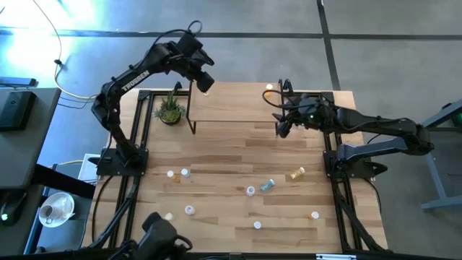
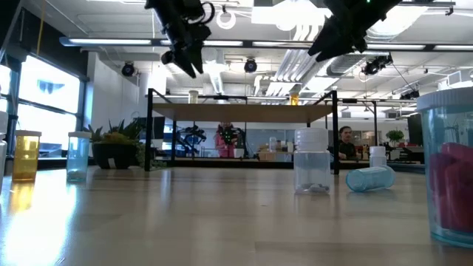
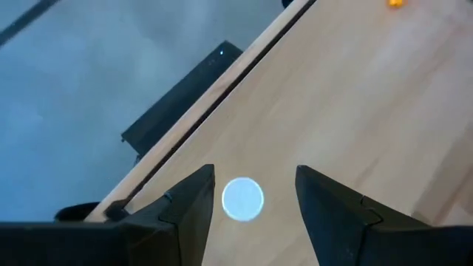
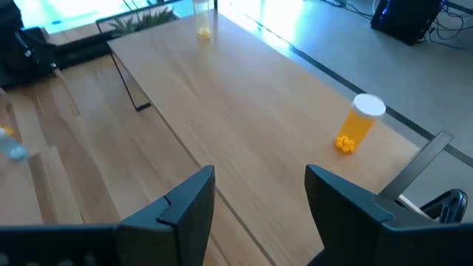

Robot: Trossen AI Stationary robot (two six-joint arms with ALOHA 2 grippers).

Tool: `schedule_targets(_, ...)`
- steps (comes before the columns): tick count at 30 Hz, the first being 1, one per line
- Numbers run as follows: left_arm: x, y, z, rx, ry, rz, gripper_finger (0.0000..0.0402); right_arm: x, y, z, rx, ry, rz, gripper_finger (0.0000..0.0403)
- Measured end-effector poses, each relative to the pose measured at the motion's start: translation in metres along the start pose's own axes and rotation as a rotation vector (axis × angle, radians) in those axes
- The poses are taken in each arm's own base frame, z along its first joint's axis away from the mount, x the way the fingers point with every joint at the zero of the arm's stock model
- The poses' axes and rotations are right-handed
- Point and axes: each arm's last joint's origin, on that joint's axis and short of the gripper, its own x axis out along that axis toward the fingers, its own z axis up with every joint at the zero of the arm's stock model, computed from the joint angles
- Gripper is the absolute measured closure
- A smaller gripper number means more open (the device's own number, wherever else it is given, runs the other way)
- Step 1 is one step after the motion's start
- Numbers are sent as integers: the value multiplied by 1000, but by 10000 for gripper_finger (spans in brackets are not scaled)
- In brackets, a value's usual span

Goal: Pick and place medicine bottles onto shelf by color
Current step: Put the middle transparent pill bottle on the shelf

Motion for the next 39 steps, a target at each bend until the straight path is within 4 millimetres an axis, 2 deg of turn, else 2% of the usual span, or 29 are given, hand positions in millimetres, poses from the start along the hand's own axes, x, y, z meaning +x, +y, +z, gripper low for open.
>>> schedule_targets(10,-59,-5,-18,79,-48,0,220,-3,1,3,1,9,61,201)
schedule_targets(14,-70,-14,-33,103,-66,-17,220,-4,6,2,-8,23,111,201)
schedule_targets(18,-67,-26,-53,138,-99,-54,220,-7,15,0,-30,32,188,201)
schedule_targets(26,-38,-52,-93,196,-180,-126,220,-15,33,-5,-60,53,324,201)
schedule_targets(31,-24,-67,-115,227,-195,-175,220,-17,36,-6,-17,64,337,201)
schedule_targets(39,-7,-90,-145,273,-236,-259,220,-14,41,-8,-42,90,402,201)
